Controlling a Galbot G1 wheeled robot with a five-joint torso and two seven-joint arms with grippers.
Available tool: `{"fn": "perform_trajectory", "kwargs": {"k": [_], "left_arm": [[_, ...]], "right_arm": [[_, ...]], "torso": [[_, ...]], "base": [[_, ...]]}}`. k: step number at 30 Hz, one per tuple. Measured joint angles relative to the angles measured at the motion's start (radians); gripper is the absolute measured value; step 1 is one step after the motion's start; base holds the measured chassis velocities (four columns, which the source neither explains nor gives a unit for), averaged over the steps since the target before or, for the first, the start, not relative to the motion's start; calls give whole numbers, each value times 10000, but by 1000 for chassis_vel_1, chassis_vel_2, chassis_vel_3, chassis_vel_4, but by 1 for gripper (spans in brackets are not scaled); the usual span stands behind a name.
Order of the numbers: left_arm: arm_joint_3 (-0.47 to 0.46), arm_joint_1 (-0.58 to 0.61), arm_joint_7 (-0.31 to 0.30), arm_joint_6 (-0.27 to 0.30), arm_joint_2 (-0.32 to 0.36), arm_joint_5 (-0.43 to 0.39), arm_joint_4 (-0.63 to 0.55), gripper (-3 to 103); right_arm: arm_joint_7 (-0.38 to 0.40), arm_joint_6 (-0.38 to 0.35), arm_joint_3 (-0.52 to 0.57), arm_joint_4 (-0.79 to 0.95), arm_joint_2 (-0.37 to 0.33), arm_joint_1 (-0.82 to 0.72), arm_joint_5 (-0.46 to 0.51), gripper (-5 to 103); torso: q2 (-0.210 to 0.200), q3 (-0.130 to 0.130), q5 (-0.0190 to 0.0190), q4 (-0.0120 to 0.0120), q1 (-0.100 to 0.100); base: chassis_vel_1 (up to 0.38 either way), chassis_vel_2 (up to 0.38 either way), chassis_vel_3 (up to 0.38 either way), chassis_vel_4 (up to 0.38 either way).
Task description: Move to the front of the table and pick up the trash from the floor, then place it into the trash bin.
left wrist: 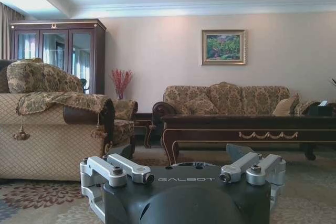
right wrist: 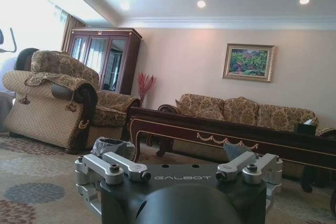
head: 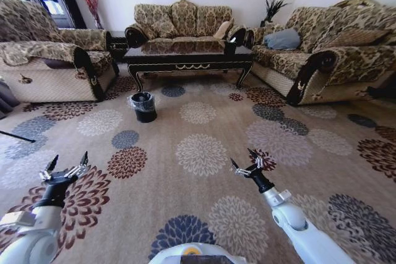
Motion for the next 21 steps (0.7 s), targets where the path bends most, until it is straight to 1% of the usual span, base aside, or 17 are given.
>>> {"fn": "perform_trajectory", "kwargs": {"k": [5,12,18,21], "left_arm": [[1,-11,0,1,7,0,-12,100],[10,-1,-21,14,9,3,-17,100],[34,-3,-24,30,-3,-26,-14,100],[-35,49,47,147,17,-52,-36,100]], "right_arm": [[-34,39,3,-21,0,2,11,100],[-39,101,-7,-109,19,41,47,100],[-27,105,-17,-124,42,71,56,100],[1,106,-1,-129,75,83,58,100]], "torso": [[0,1,0,2,1],[0,-1,1,0,-1],[0,1,0,1,0],[0,1,0,2,1]], "base": [[14,-8,-9,11],[73,-77,-71,65],[0,0,0,0],[0,0,0,0]]}}
